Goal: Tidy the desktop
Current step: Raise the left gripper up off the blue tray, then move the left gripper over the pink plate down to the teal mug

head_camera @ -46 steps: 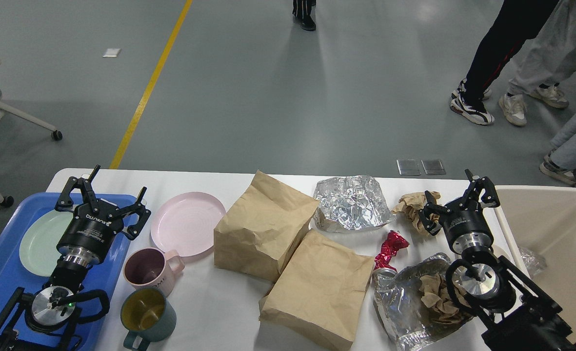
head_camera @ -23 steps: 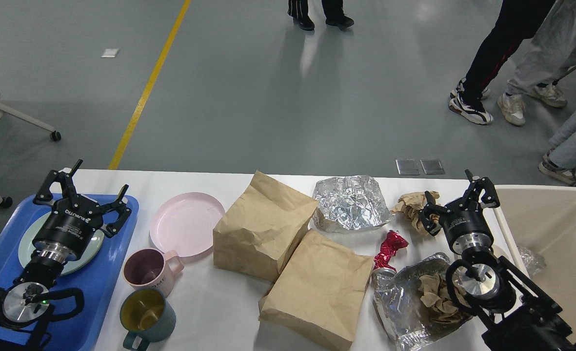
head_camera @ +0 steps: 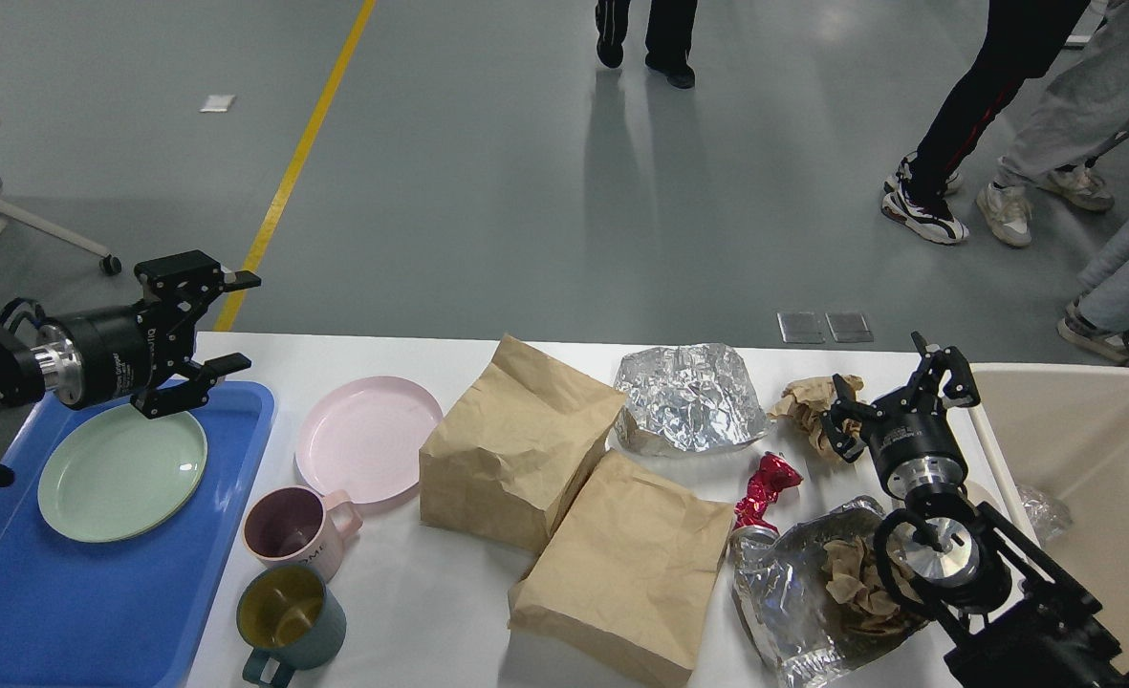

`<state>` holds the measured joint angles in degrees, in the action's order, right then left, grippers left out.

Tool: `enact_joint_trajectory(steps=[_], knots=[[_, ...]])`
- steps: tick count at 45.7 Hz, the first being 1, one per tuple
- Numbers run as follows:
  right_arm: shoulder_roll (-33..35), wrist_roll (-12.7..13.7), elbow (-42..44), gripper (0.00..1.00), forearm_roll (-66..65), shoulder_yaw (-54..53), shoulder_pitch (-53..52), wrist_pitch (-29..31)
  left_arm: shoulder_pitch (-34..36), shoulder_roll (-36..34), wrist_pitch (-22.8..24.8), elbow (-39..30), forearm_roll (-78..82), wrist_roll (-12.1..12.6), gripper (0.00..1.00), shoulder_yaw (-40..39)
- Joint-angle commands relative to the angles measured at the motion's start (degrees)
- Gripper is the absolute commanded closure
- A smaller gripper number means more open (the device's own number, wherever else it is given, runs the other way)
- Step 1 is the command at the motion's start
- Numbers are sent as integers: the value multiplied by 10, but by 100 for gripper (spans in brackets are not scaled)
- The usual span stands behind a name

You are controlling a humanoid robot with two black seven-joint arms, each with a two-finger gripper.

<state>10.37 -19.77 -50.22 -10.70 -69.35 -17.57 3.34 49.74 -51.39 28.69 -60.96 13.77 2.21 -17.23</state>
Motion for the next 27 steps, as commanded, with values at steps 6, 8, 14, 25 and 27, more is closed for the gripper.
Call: enact_joint_trajectory(steps=[6, 8, 14, 25, 27], knots=[[0, 0, -1, 0, 0, 0, 1, 0, 331, 29, 38, 0, 3, -1, 3, 432], [0, 0, -1, 0, 0, 0, 0, 0, 388, 56, 36, 1, 2, 2, 3, 513], [0, 0, -1, 0, 0, 0, 1, 0, 531, 141, 45, -8, 1, -8, 3, 752], [0, 0, -1, 0, 0, 0, 0, 0, 705, 326, 158, -64, -9, -10, 3, 918], [0, 0, -1, 0, 0, 0, 0, 0, 736, 346, 192, -74, -17, -11, 3, 918]])
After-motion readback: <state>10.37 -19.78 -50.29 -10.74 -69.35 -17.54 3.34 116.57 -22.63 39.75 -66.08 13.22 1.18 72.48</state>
